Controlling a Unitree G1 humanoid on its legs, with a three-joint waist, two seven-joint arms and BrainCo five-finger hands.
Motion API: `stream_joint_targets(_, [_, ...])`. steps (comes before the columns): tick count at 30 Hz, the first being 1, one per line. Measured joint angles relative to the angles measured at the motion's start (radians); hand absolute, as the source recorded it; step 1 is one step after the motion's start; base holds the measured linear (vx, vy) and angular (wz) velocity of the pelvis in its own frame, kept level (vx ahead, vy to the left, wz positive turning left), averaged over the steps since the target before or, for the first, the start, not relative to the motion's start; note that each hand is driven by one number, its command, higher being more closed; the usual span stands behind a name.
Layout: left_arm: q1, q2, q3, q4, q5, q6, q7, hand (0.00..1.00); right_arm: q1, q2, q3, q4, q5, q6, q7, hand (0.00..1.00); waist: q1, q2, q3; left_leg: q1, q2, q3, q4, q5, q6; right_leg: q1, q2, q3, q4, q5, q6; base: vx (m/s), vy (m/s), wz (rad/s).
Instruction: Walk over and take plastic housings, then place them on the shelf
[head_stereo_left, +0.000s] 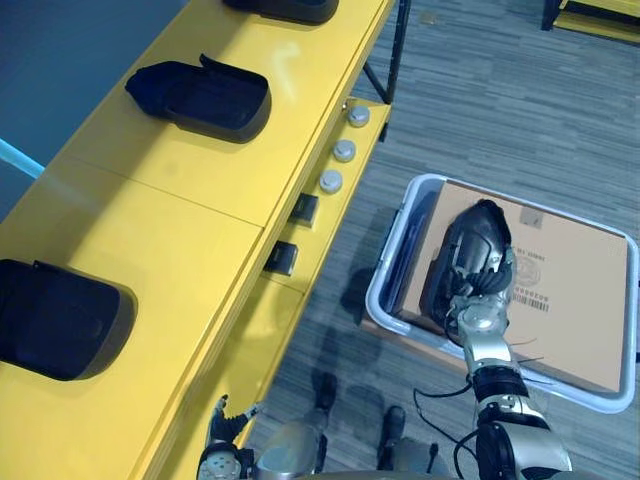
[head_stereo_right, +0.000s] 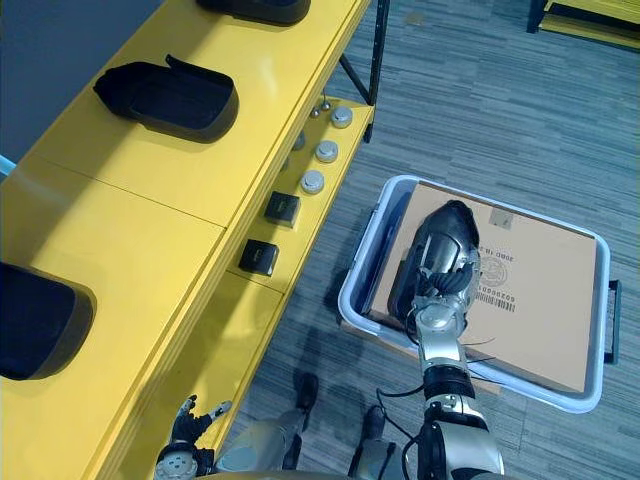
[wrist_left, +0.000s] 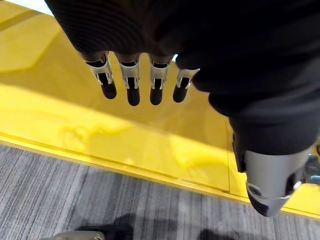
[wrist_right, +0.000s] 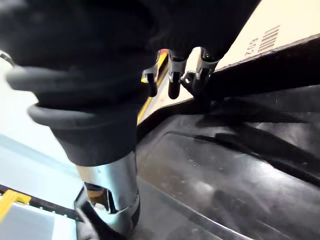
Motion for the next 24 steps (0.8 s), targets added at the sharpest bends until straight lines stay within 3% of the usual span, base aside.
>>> stream_joint_targets(3, [0.000, 0.001, 0.000, 0.000, 0.001, 0.000, -0.002, 0.00, 0.024, 0.003, 0.003, -0.051, 0.000, -0.020, 0.014, 0.00, -0.003, -0.002, 0.000, 0.008, 0.001, 0.007, 0.000, 0.000, 0.000, 0.004, 0.001, 0.007, 0.000, 0.000, 0.000, 0.00, -0.010, -0.07])
stream_joint_targets(5, [0.004, 0.005, 0.000, 0.000, 0.002, 0.000, -0.003, 0.00, 0.035, 0.003, 0.023, -0.091, 0.001, -0.037, 0.020, 0.00, -0.020, -0.005, -0.002, 0.009, 0.003, 0.008, 0.000, 0.000, 0.000, 0.005, 0.002, 0.008, 0.000, 0.000, 0.000, 0.00, 0.000, 0.00])
stream_joint_targets(10, [0.004, 0.013, 0.000, 0.000, 0.002, 0.001, -0.004, 0.00, 0.072, 0.007, 0.037, -0.156, 0.000, -0.045, 0.021, 0.00, -0.025, -0.020, -0.009, 0.021, 0.004, 0.020, -0.001, 0.000, 0.000, 0.010, 0.003, 0.022, 0.000, 0.001, 0.001, -0.02, -0.008, -0.08])
stream_joint_targets(13, [0.004, 0.020, 0.001, 0.000, 0.002, 0.006, -0.004, 0.00, 0.102, 0.018, 0.036, -0.164, -0.003, -0.039, 0.021, 0.00, -0.026, -0.032, -0.016, 0.025, 0.005, 0.026, -0.001, 0.000, 0.000, 0.012, 0.003, 0.030, 0.000, 0.003, 0.003, -0.04, -0.005, -0.07])
stream_joint_targets(19, [0.004, 0.020, 0.002, 0.002, 0.002, 0.011, -0.005, 0.00, 0.157, 0.020, 0.016, -0.172, -0.008, -0.030, 0.022, 0.00, -0.028, -0.033, -0.017, 0.027, 0.005, 0.039, -0.002, 0.000, 0.000, 0.013, 0.003, 0.041, -0.013, 0.019, 0.010, -0.04, 0.002, -0.06])
stream_joint_targets(24, [0.004, 0.021, 0.002, 0.009, 0.002, 0.013, -0.006, 0.00, 0.147, 0.015, 0.015, -0.026, -0.017, 0.008, 0.042, 0.00, -0.027, -0.033, -0.017, 0.023, 0.005, 0.054, -0.002, 0.000, 0.000, 0.007, 0.003, 0.056, -0.023, 0.029, 0.012, -0.02, -0.004, -0.09])
